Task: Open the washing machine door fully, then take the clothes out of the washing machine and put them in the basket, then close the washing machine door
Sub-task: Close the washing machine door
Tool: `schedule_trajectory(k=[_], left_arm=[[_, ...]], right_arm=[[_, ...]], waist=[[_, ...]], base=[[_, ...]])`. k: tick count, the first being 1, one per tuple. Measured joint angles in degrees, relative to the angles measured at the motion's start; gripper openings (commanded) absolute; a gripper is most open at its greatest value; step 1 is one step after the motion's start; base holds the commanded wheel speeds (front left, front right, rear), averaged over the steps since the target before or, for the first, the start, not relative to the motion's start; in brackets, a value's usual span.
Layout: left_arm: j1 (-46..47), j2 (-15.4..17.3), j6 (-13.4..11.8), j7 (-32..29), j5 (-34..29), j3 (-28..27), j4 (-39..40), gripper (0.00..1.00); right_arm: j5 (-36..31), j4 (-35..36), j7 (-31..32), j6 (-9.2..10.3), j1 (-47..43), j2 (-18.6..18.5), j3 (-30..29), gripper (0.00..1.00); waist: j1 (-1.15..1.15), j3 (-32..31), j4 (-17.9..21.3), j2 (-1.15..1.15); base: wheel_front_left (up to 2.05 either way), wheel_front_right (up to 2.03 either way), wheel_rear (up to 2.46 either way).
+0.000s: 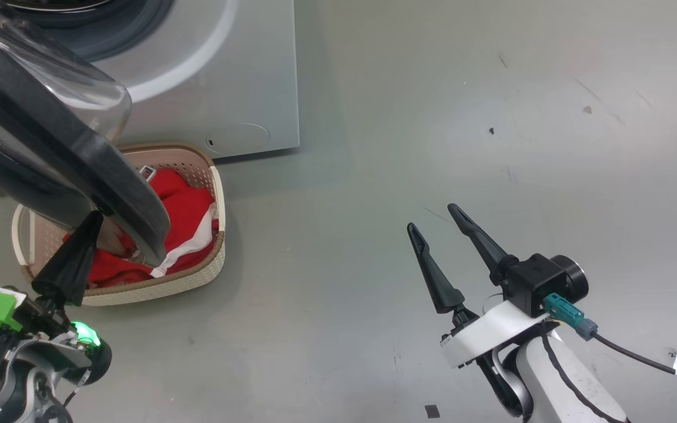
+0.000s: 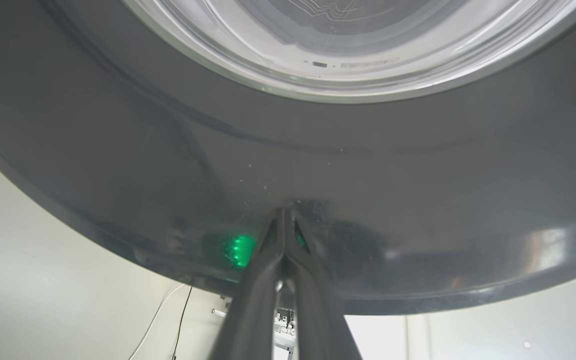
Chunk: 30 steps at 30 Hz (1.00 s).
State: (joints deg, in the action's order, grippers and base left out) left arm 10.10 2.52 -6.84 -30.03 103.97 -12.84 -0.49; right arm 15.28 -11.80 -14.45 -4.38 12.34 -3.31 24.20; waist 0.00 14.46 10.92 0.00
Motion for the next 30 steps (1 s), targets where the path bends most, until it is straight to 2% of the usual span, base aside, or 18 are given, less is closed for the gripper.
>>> schedule_trajectory(k=[17, 30], left_arm=[[6.59, -0.37, -0.42, 7.37, 1.0, -1.58, -1.42, 0.0], [6.99, -0.54, 0.41, 7.97, 0.98, 0.89, -4.7, 0.0]], right_arm=[[2.87, 1.36, 0.0, 1.56, 0.12, 0.08, 0.73, 1.0], [3.28, 1.78, 0.0, 2.61, 0.1, 0.11, -0.75, 1.0]], waist=[[0.0, 1.95, 6.42, 0.0], [0.0, 0.79, 6.59, 0.0]], base=[[0.0, 0.0, 0.0], [0.0, 0.0, 0.0]])
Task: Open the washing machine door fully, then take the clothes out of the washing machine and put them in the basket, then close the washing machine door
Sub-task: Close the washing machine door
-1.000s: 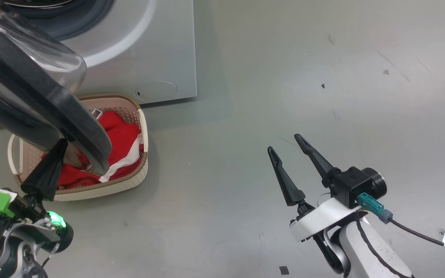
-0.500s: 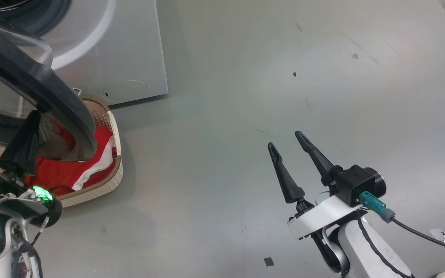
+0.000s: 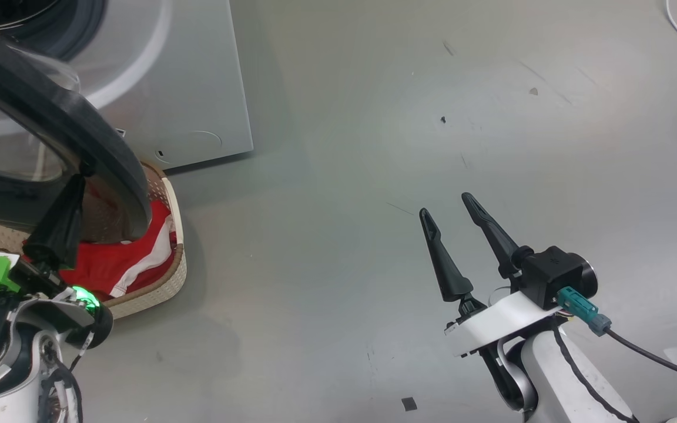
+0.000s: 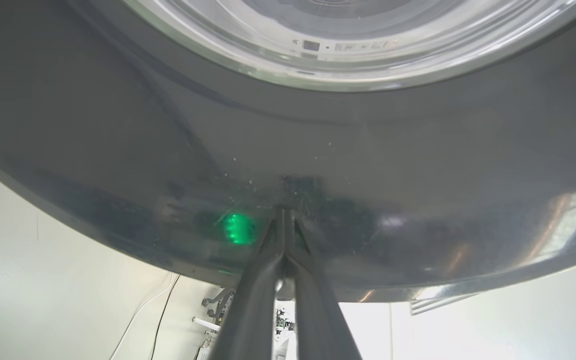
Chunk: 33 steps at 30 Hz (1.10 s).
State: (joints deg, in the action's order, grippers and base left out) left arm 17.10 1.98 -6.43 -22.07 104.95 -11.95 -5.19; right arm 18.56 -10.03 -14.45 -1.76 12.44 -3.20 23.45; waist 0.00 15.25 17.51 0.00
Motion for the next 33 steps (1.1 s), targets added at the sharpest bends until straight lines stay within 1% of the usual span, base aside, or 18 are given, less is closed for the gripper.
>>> schedule_trajectory(k=[4, 6, 8, 9, 14, 16, 18, 21, 23, 24, 29, 33], left_arm=[[-0.03, -0.01, 1.0, -0.03, -1.18, 1.99, -0.97, 0.0], [-0.17, 0.02, 1.7, -0.05, -3.98, 3.58, -1.76, 0.0], [-0.44, -0.01, 1.79, -0.12, -4.58, 4.99, -2.47, 0.0], [-0.74, 0.11, 2.26, -0.16, -5.65, 5.7, -2.83, 0.0], [-3.6, 2.13, 4.3, -0.56, -11.82, 8.87, -4.37, 0.0], [-4.58, 3.46, 5.64, -0.54, -14.92, 10.26, -4.41, 0.0], [-5.26, 4.59, 7.3, -0.04, -17.75, 11.47, -4.14, 0.0], [-5.81, 6.1, 9.78, 1.58, -22.19, 12.56, -3.56, 0.0], [-6.15, 8.0, 11.44, 3.15, -26.58, 13.43, -3.15, 0.0], [-6.33, 8.98, 11.87, 4.14, -28.93, 13.7, -2.89, 0.0], [-7.06, 11.71, 12.63, 9.78, -38.36, 14.51, -1.07, 0.0], [-7.21, 12.17, 12.85, 15.15, -44.17, 14.73, 0.29, 0.0]], right_arm=[[-0.11, -0.03, 0.0, 0.23, -0.03, 0.01, -0.63, 1.0], [-0.15, -0.05, 0.0, 0.42, -0.08, 0.01, -1.41, 1.0], [-0.2, -0.01, 0.0, 0.43, -0.13, -0.01, -2.13, 1.0], [-0.22, 0.01, 0.0, 0.44, -0.13, 0.0, -2.42, 1.0], [-0.6, 0.26, 0.0, 0.49, -0.37, -0.43, -4.02, 1.0], [-0.62, 0.36, 0.0, 0.91, -0.7, -0.68, -4.81, 1.0], [-0.63, 0.43, 0.0, 0.92, -1.18, -0.92, -5.54, 1.0], [-0.63, 0.65, 0.0, 1.0, -1.58, -1.34, -6.48, 1.0], [-0.7, 0.96, 0.0, 1.0, -1.79, -1.63, -6.93, 1.0], [-0.74, 1.11, 0.0, 1.0, -1.98, -1.75, -7.15, 1.0], [-0.81, 1.66, 0.0, 1.0, -2.53, -2.1, -8.09, 1.0], [-1.07, 2.07, 0.0, 0.9, -2.69, -2.13, -8.21, 1.0]], waist=[[0.0, -0.76, -0.78, 0.0], [0.0, -1.18, -1.28, 0.0], [0.0, -1.59, -1.9, 0.0], [0.0, -1.8, -2.24, 0.0], [0.0, -2.93, -4.13, 0.0], [0.0, -3.39, -4.98, 0.0], [0.0, -3.86, -5.85, 0.0], [0.0, -4.57, -7.27, 0.0], [0.0, -5.01, -8.26, 0.0], [0.0, -5.24, -8.78, 0.0], [0.0, -6.28, -11.29, 0.0], [0.0, -7.03, -13.27, 0.0]], base=[[0.0, 0.0, 0.0], [0.0, 0.0, 0.0], [0.0, 0.0, 0.0], [0.0, 0.0, 0.0], [0.0, 0.0, 0.0], [0.0, 0.0, 0.0], [0.0, 0.0, 0.0], [0.0, 0.0, 0.0], [0.0, 0.0, 0.0], [0.0, 0.0, 0.0], [0.0, 0.0, 0.0], [0.0, 0.0, 0.0]])
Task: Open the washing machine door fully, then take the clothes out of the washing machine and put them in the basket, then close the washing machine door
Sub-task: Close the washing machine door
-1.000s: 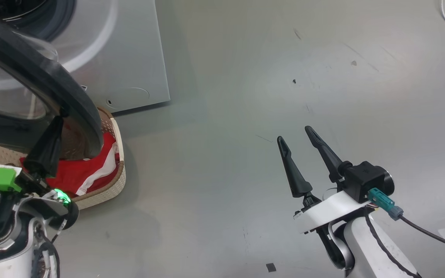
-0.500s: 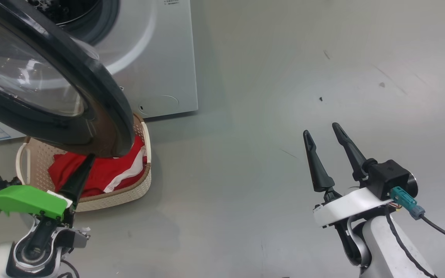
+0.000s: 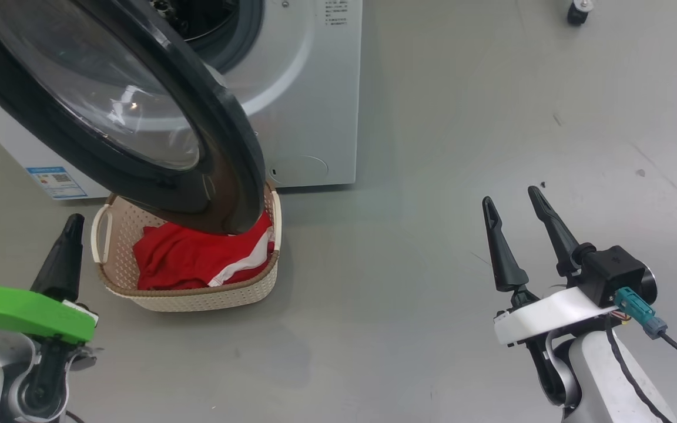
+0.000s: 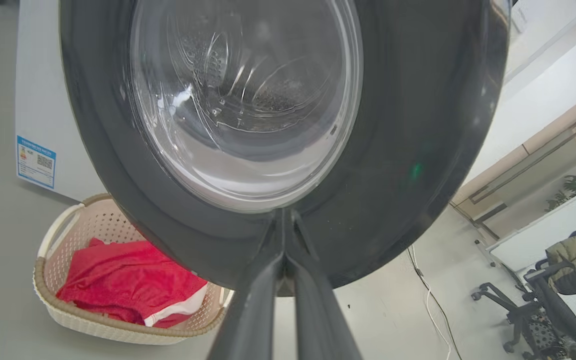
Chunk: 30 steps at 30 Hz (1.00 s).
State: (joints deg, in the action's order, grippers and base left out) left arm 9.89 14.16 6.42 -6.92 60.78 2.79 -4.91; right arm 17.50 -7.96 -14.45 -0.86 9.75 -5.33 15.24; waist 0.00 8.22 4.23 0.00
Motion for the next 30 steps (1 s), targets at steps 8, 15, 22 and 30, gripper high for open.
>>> schedule_trajectory(k=[8, 15, 22, 30], left_arm=[[-1.36, 1.71, 0.01, 8.15, -10.83, 2.01, 1.68, 0.0], [-3.69, 1.92, 0.01, 15.0, -17.46, 2.88, 1.96, 0.0], [-6.45, 2.45, -0.01, 19.58, -22.01, 4.08, 1.46, 0.0], [-7.49, 2.8, -0.03, 20.69, -28.04, 6.17, 1.65, 0.0]], right_arm=[[-0.01, 0.22, 0.0, -0.05, -1.17, -0.05, -0.34, 1.0], [-0.45, 0.42, 0.0, -0.59, -1.19, -0.01, 0.0, 1.0], [-0.51, 0.42, 0.0, -0.86, -1.32, 0.0, -0.01, 1.0], [-0.51, 0.38, 0.0, -1.11, -2.07, 0.13, -0.02, 1.0]], waist=[[0.0, -1.18, -3.02, 0.0], [0.0, -1.51, -5.15, 0.0], [0.0, -1.55, -5.34, 0.0], [0.0, -1.66, -5.0, 0.0]], base=[[0.0, 0.0, 0.0], [0.0, 0.0, 0.0], [0.0, 0.0, 0.0], [0.0, 0.0, 0.0]])
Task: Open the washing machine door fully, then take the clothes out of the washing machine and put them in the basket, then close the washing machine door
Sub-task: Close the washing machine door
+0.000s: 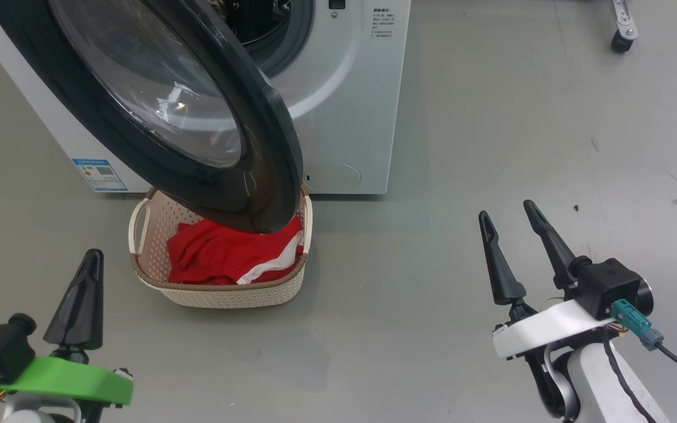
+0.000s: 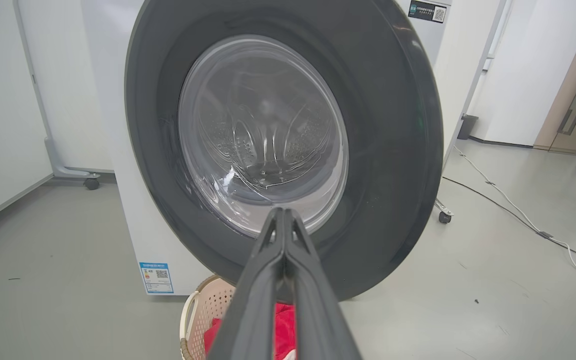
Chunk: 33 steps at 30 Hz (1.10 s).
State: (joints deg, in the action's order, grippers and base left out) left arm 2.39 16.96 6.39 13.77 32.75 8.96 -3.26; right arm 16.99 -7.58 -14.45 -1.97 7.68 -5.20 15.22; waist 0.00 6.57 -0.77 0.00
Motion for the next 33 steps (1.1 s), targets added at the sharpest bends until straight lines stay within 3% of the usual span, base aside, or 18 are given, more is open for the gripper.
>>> schedule_trajectory(k=[1, 2, 4, 33], left_arm=[[-0.11, -0.22, 0.0, 0.0, -0.03, 0.14, 0.0, 0.0], [-0.2, -0.44, 0.0, 0.01, -0.12, 0.22, 0.0, 0.25], [-0.32, -0.8, -0.01, 0.47, -0.75, 0.12, -0.01, 1.0], [-1.26, -4.07, 0.04, 0.51, -3.65, -1.0, -0.96, 1.0]], right_arm=[[0.0, 0.0, 0.0, 0.0, 0.0, 0.04, 0.0, 1.0], [0.0, 0.0, 0.0, -0.03, 0.0, 0.12, 0.0, 1.0], [0.0, 0.0, 0.0, -0.16, 0.0, 0.24, 0.02, 1.0], [-0.44, -0.26, 0.0, -0.93, -0.05, 0.86, -0.34, 1.0]], waist=[[0.0, 0.0, 0.07, 0.0], [0.0, -0.02, 0.14, 0.0], [0.0, -0.04, 0.28, 0.0], [0.0, 0.12, 0.77, 0.0]], base=[[0.0, 0.0, 0.0], [0.0, 0.0, 0.0], [0.0, 0.0, 0.0], [0.0, 0.0, 0.0]])
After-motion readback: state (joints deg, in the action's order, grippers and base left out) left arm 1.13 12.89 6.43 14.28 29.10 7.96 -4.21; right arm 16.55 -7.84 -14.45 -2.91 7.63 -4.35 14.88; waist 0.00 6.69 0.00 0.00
